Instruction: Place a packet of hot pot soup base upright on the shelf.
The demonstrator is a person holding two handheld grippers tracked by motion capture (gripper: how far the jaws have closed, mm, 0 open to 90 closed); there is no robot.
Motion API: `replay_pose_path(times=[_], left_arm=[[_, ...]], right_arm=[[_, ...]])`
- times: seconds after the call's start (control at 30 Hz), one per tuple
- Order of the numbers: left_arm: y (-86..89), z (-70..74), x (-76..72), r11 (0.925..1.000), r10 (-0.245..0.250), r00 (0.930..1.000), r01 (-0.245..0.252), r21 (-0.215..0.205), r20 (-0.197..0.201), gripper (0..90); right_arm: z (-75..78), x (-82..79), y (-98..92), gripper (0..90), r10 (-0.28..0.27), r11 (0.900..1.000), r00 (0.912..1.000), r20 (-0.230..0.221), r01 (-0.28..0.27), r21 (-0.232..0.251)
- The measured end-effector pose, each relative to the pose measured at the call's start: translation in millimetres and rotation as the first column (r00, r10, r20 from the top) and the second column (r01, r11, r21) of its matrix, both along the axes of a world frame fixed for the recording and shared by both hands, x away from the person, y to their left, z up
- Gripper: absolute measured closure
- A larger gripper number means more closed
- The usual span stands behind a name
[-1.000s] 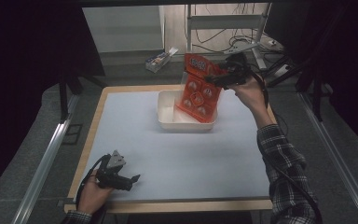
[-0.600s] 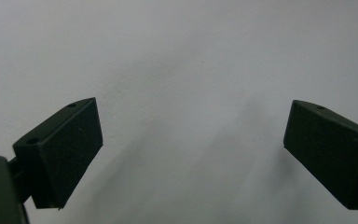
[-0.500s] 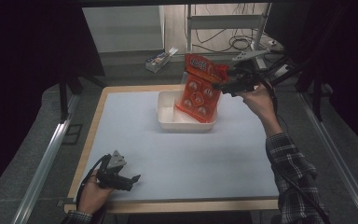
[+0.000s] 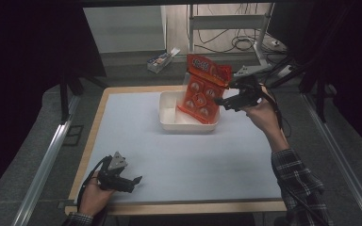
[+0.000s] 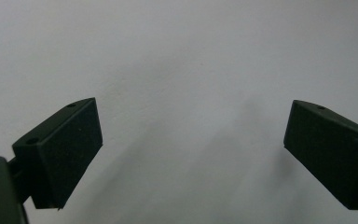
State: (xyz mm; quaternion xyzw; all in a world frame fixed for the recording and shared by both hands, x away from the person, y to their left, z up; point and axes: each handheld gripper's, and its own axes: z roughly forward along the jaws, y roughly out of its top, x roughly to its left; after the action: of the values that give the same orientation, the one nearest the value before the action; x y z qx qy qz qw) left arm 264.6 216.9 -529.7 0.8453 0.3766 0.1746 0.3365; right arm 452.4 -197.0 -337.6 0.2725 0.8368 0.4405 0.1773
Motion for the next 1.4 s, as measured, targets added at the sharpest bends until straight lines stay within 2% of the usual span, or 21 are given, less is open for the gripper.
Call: replay_pose_path(times=[0.43, 0.63, 0.8, 1.13, 1.2, 1.4], left_arm=[[2.3, 2.5, -1.1, 0.9991, -0.013, 0.9998, 0.013, -0.040, 0.015, 2.8], [1.3, 2.5, -2.2, 0.9982, -0.040, 0.9985, 0.041, -0.042, 0.037, 0.9], [1.7, 2.0, -2.0, 0.9974, -0.052, 0.9978, 0.054, -0.047, 0.043, 0.0], [3.4, 1.9, -2.0, 0.9981, -0.047, 0.9970, 0.049, -0.036, 0.061, 0.0], [4.0, 2.4, -2.3, 0.9978, -0.042, 0.9971, 0.045, -0.048, 0.063, 0.0], [6.2, 3.7, -2.9, 0.9979, -0.028, 0.9963, 0.033, -0.055, 0.081, 0.0]], right_arm=[[-26.3, -19.9, 2.5, 4.1, 0.026, 1.000, 0.9996, -0.010, -0.026, -0.004], [-37.8, -28.9, 2.0, 2.0, 0.031, 0.999, 0.9994, -0.015, -0.031, -0.008], [-54.1, -37.8, 1.8, 0.1, 0.037, 0.999, 0.9989, -0.028, -0.037, -0.025], [-80.4, -55.5, -6.4, 0.0, 0.033, 0.999, 0.9979, -0.055, -0.033, 0.008], [-83.4, -59.8, -8.4, 0.0, 0.036, 0.999, 0.9968, -0.071, -0.035, 0.022], [-85.1, -73.7, -15.0, 0.0, 0.011, 0.999, 0.9985, -0.054, -0.009, 0.037]])
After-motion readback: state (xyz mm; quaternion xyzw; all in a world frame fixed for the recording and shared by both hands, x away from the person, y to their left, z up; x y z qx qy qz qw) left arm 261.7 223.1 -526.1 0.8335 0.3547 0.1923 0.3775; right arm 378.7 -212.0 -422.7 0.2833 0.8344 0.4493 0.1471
